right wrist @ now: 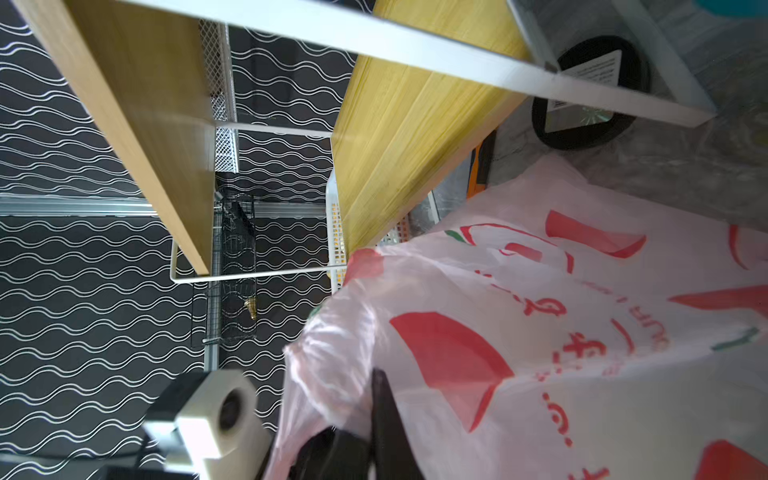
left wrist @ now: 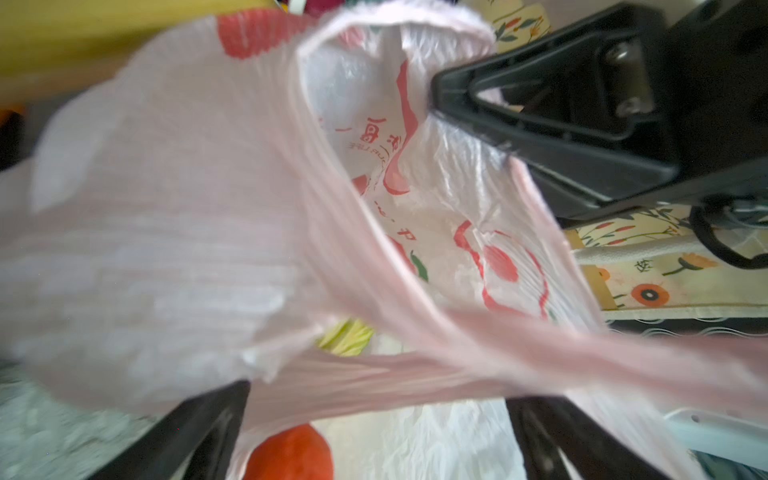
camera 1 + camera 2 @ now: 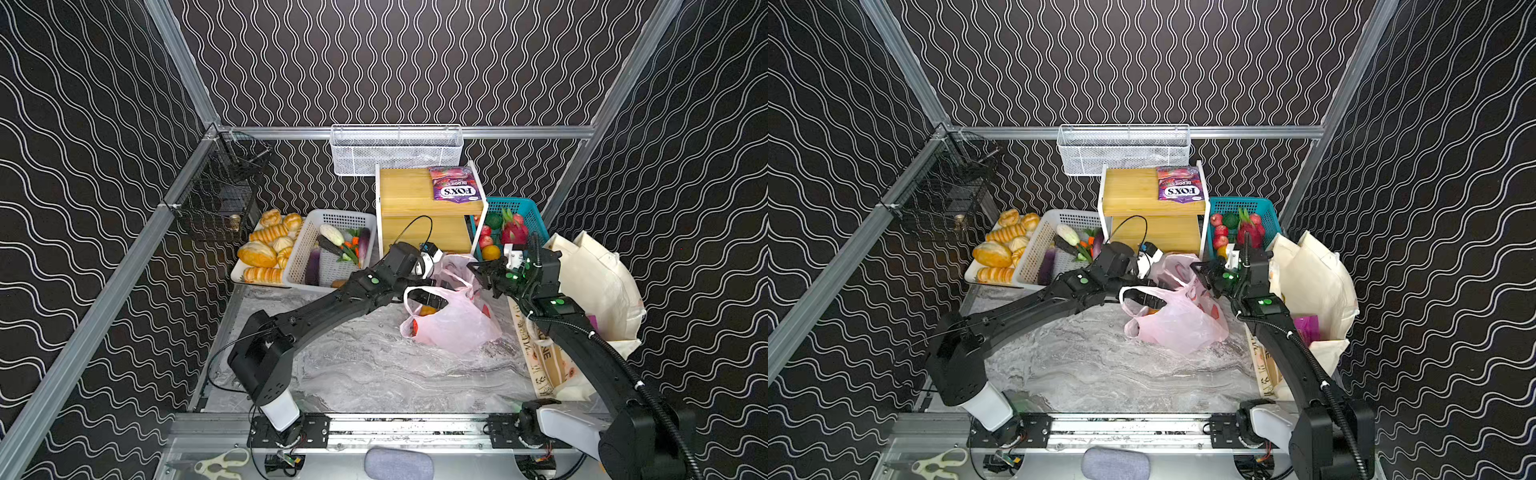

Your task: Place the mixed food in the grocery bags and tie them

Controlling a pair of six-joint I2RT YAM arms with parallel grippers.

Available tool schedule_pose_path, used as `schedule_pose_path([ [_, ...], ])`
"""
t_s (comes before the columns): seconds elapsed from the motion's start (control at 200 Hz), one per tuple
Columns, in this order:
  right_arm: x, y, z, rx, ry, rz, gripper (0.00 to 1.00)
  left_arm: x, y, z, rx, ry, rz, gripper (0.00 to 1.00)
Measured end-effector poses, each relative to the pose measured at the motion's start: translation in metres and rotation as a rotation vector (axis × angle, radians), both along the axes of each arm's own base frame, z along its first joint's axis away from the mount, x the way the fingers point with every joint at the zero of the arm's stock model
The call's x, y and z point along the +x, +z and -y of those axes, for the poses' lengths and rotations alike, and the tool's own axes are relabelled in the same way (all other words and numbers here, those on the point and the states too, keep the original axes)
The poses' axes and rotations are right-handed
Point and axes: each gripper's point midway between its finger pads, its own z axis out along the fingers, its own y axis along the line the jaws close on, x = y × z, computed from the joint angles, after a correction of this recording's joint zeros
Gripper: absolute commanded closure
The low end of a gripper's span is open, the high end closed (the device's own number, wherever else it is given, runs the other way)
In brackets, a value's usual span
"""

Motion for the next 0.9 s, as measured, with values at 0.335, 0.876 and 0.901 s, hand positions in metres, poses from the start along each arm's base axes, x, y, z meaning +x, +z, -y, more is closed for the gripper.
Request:
schedule_pose_path([
  [0.335, 0.004, -0.006, 0.015, -0.014, -0.063, -0.026, 1.0, -0.007, -0.019, -0.062, 0.153, 0.11, 0.028, 0.09],
  [0.876, 0.002, -0.007, 0.013, 0.01, -0.058, -0.043, 1.0, -0.039, -0.099, -0.09, 0.323, 0.067, -0.143, 0.4],
  [0.901, 0.002, -0.007, 0.013, 0.011, -0.057, -0.043, 1.0, -0.038, -0.101, -0.09, 0.324, 0.067, -0.144, 0.45],
])
